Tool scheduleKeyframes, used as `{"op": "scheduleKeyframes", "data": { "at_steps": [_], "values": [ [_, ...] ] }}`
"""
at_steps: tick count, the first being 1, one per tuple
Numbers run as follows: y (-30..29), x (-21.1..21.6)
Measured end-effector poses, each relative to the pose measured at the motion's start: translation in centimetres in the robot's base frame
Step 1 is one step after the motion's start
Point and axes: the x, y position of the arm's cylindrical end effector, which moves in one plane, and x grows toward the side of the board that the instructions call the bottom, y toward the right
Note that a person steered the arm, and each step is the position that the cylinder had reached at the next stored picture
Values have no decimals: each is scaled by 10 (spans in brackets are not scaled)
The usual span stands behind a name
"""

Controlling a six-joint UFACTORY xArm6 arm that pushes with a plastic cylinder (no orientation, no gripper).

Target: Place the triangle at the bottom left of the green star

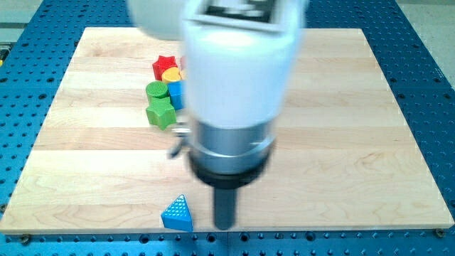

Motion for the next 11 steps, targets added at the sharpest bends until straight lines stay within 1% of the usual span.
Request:
{"op": "scheduleKeyframes", "data": {
  "at_steps": [1, 2, 3, 4, 5, 6, 7, 8, 9, 10, 11],
  "values": [
    [-46, 0],
    [-67, 0],
    [-77, -22],
    [-91, -78],
    [-166, -45],
    [-163, 0],
    [-150, 0],
    [-74, -1],
    [35, -1],
    [93, -9],
    [108, -43]
  ]
}}
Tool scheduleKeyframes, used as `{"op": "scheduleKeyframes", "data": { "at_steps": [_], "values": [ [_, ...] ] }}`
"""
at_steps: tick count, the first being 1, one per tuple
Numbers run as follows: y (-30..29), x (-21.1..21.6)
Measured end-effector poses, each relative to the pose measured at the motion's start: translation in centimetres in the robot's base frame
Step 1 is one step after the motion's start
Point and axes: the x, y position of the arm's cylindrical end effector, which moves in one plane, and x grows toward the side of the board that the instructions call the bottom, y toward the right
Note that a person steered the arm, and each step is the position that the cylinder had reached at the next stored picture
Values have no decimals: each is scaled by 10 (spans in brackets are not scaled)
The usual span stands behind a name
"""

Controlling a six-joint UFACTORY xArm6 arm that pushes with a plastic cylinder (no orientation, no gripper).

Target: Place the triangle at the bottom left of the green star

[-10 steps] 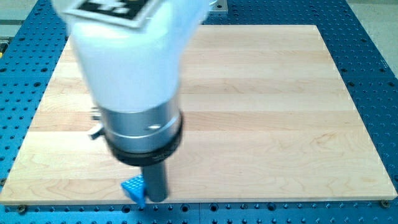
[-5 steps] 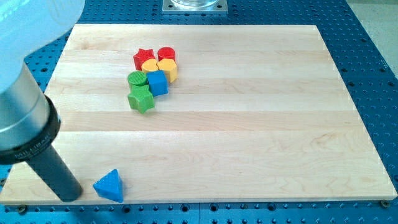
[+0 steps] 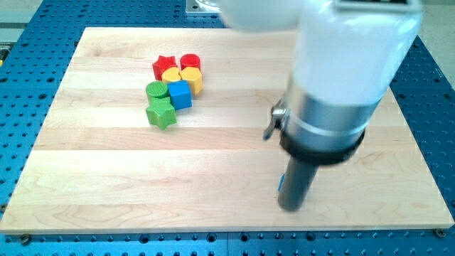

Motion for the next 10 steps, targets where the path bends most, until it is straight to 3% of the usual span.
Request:
{"op": "scheduleKeyframes", "data": {
  "at_steps": [1, 3, 4, 6, 7, 8, 10],
  "values": [
    [-32, -47],
    [39, 13],
    [60, 12],
    [136, -51],
    [203, -29],
    [139, -8],
    [-104, -63]
  ]
}}
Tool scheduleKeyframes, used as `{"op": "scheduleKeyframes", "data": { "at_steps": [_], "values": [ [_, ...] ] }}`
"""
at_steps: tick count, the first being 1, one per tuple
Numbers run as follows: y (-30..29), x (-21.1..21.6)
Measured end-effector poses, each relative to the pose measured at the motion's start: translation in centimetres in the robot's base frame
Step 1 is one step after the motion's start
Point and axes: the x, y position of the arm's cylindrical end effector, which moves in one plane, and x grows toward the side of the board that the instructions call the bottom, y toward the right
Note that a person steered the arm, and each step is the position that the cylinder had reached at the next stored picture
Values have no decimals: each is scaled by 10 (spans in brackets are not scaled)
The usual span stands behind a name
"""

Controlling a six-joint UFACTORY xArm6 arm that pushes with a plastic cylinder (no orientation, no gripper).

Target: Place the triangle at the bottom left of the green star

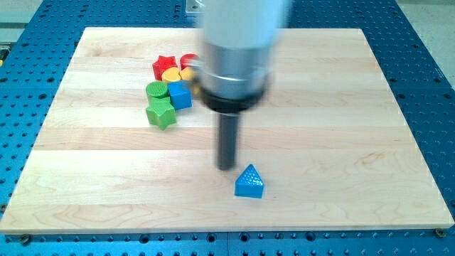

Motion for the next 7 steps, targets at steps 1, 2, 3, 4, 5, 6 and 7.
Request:
{"op": "scheduleKeyframes", "data": {
  "at_steps": [1, 2, 3, 4, 5, 6, 7],
  "values": [
    [81, -34],
    [138, 19],
    [121, 58],
    [0, 55],
    [-40, 59],
    [-31, 80],
    [-124, 86]
  ]
}}
